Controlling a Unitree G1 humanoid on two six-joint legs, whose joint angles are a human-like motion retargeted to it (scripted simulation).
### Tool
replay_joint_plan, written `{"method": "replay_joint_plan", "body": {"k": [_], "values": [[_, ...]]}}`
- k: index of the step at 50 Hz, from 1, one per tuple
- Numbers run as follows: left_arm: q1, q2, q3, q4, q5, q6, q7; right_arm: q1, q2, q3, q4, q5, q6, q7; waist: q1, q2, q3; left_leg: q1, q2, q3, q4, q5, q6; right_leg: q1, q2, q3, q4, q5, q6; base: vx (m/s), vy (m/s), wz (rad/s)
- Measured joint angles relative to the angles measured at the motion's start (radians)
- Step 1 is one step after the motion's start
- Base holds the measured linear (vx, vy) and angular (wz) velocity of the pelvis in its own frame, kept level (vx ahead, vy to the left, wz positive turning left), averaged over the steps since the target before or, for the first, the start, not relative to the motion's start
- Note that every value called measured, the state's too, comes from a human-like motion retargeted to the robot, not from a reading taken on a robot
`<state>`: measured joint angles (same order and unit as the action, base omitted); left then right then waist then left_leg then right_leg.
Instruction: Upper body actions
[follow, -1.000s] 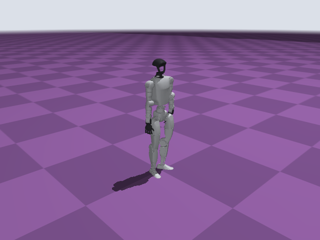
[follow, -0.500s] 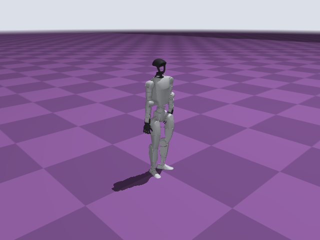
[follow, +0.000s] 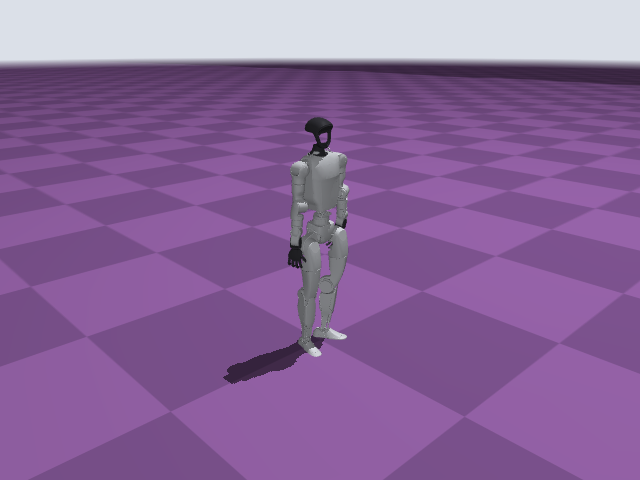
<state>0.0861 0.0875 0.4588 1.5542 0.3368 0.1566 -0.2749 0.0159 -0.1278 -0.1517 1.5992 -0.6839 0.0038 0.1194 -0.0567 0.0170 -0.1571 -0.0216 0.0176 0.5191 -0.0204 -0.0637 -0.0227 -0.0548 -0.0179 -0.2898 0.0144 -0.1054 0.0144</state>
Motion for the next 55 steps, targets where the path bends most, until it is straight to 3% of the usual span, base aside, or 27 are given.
{"method": "replay_joint_plan", "body": {"k": [55], "values": [[0.002,0.005,-0.013,0.004,0.003,0.004,0.003,0.002,-0.009,-0.011,0.005,-0.017,0.002,-0.005,0.002,0.003,0.004,0.006,0.003,0.004,0.000,0.004,0.001,0.005,0.003,0.006,0.002,0.004,-0.005,0.00,0.00,0.00]]}}
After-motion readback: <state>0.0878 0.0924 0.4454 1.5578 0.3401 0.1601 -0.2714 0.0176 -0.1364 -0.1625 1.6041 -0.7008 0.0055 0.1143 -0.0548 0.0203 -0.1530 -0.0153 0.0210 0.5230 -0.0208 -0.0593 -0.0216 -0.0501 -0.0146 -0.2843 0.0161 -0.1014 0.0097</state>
